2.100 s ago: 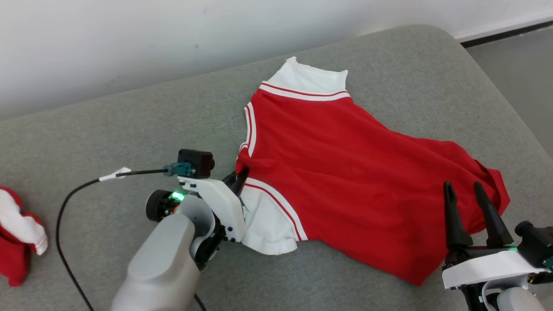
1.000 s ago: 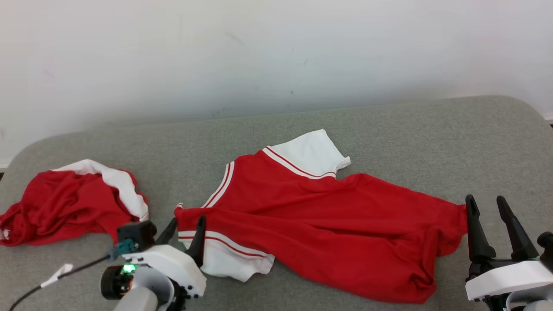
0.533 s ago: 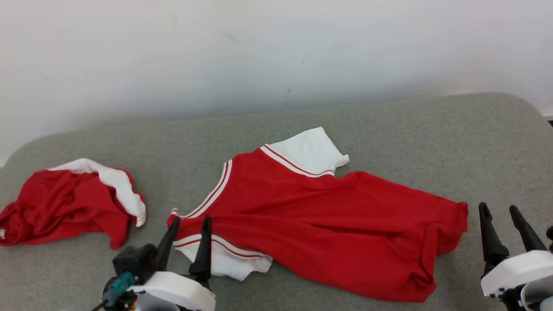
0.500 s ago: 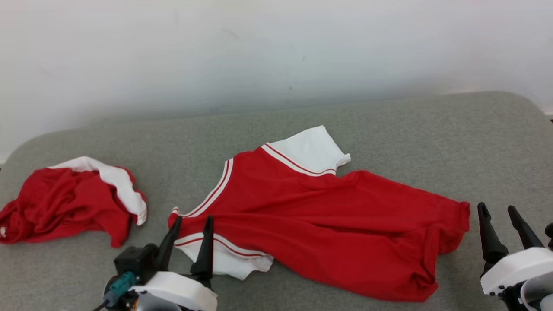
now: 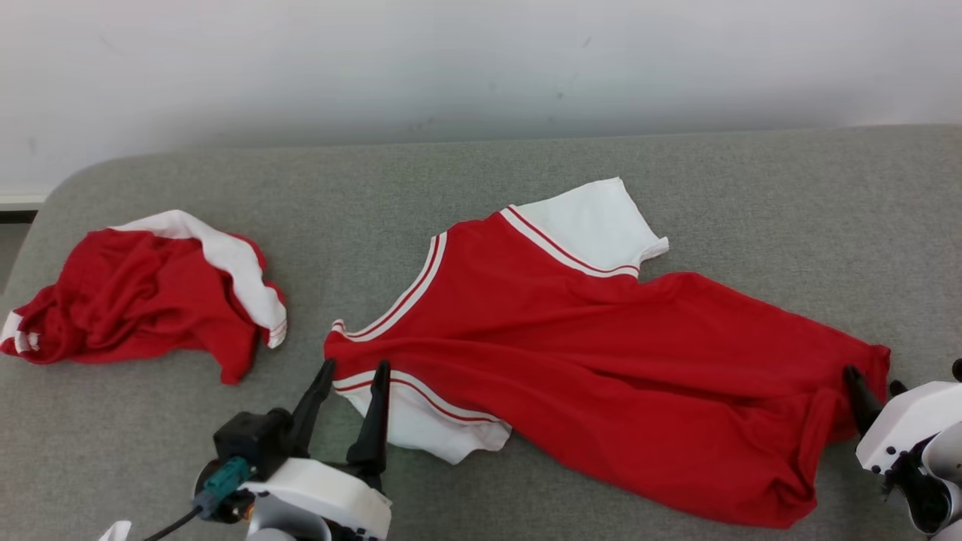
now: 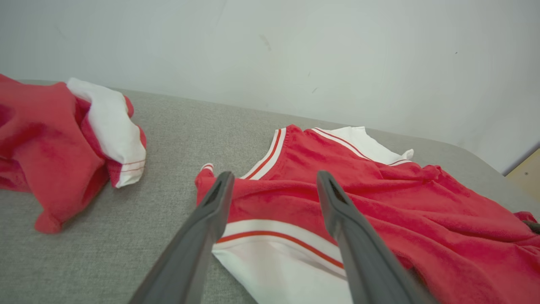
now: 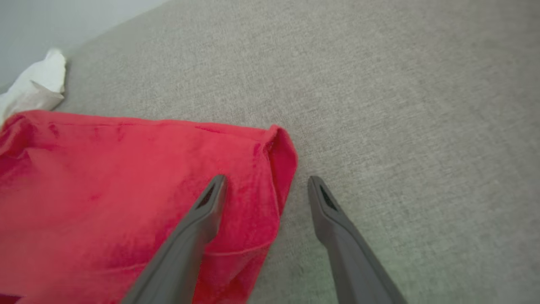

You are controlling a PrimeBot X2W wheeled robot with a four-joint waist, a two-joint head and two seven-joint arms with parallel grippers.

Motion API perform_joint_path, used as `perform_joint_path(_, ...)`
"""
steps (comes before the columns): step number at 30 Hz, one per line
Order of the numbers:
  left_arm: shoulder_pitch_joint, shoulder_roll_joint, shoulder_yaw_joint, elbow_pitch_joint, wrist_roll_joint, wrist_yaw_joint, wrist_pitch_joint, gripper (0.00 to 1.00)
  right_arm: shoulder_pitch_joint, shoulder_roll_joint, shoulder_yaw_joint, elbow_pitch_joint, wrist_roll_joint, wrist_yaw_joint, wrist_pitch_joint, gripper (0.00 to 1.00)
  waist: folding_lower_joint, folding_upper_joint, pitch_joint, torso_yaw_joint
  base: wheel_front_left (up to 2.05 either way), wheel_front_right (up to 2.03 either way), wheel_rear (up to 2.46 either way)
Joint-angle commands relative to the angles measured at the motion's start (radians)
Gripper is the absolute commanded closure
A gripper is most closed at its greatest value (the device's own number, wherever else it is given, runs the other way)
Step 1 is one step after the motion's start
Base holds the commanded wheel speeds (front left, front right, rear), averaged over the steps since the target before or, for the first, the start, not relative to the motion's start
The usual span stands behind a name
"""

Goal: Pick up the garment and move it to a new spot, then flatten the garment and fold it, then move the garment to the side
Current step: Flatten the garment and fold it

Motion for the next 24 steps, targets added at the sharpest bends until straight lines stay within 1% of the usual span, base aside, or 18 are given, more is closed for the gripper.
perform_joint_path(1, -0.007, 0.001, 0.001, 0.003, 0.004, 0.001, 0.0, 0.0, -0.015, -0.002, -0.002, 0.019, 0.0, -0.002, 0.007, 0.0, 0.0, 0.0, 0.009, 0.01, 0.0, 0.0, 0.0)
perform_joint_path(4, -0.013, 0.002, 0.001, 0.009, 0.002, 0.001, -0.002, 0.0, -0.033, 0.01, 0.004, 0.075, 0.01, -0.002, 0.032, 0.0, 0.0, 0.0, 0.016, 0.019, 0.0, 0.0, 0.0)
perform_joint_path(5, -0.014, 0.003, 0.001, 0.011, 0.0, 0.0, -0.003, 0.0, -0.035, 0.018, 0.01, 0.086, 0.021, -0.002, 0.042, 0.04, 0.0, 0.0, 0.016, 0.021, 0.0, 0.0, 0.0)
perform_joint_path(6, -0.015, 0.004, 0.001, 0.013, 0.0, -0.001, -0.004, 0.0, -0.036, 0.02, 0.018, 0.092, 0.029, -0.001, 0.049, 0.35, 0.0, 0.0, 0.017, 0.022, 0.0, 0.0, 0.0)
perform_joint_path(7, -0.015, 0.003, 0.0, 0.016, -0.001, -0.001, -0.005, 0.0, -0.037, 0.02, 0.025, 0.096, 0.037, -0.001, 0.049, 0.85, 0.0, 0.0, 0.016, 0.024, 0.0, 0.0, 0.0)
perform_joint_path(8, -0.014, 0.002, 0.001, 0.018, -0.002, -0.001, -0.007, 0.0, -0.038, 0.019, 0.036, 0.095, 0.045, 0.0, 0.048, 1.0, 0.0, 0.0, 0.015, 0.026, 0.0, 0.0, 0.0)
perform_joint_path(10, -0.012, -0.001, 0.001, 0.015, -0.002, -0.001, -0.009, 0.0, -0.044, 0.014, 0.053, 0.076, 0.067, 0.0, 0.032, 1.0, 0.0, 0.0, 0.013, 0.029, 0.0, 0.0, 0.0)
perform_joint_path(15, -0.018, -0.011, -0.004, -0.012, 0.004, -0.013, -0.017, 0.0, -0.1, -0.045, 0.08, 0.024, 0.083, -0.001, -0.02, 1.0, 0.0, 0.0, 0.024, 0.046, 0.0, 0.0, 0.0)
perform_joint_path(20, -0.038, -0.021, -0.02, -0.034, 0.02, -0.03, -0.022, 0.0, -0.193, -0.103, 0.118, -0.007, 0.066, -0.001, -0.025, 1.0, 0.0, 0.0, 0.075, 0.082, 0.0, 0.0, 0.0)
perform_joint_path(24, -0.064, -0.032, -0.023, -0.043, 0.03, -0.04, -0.025, 0.0, -0.293, -0.161, 0.133, 0.006, 0.04, -0.001, -0.028, 1.0, 0.0, 0.0, 0.129, 0.118, 0.0, 0.0, 0.0)
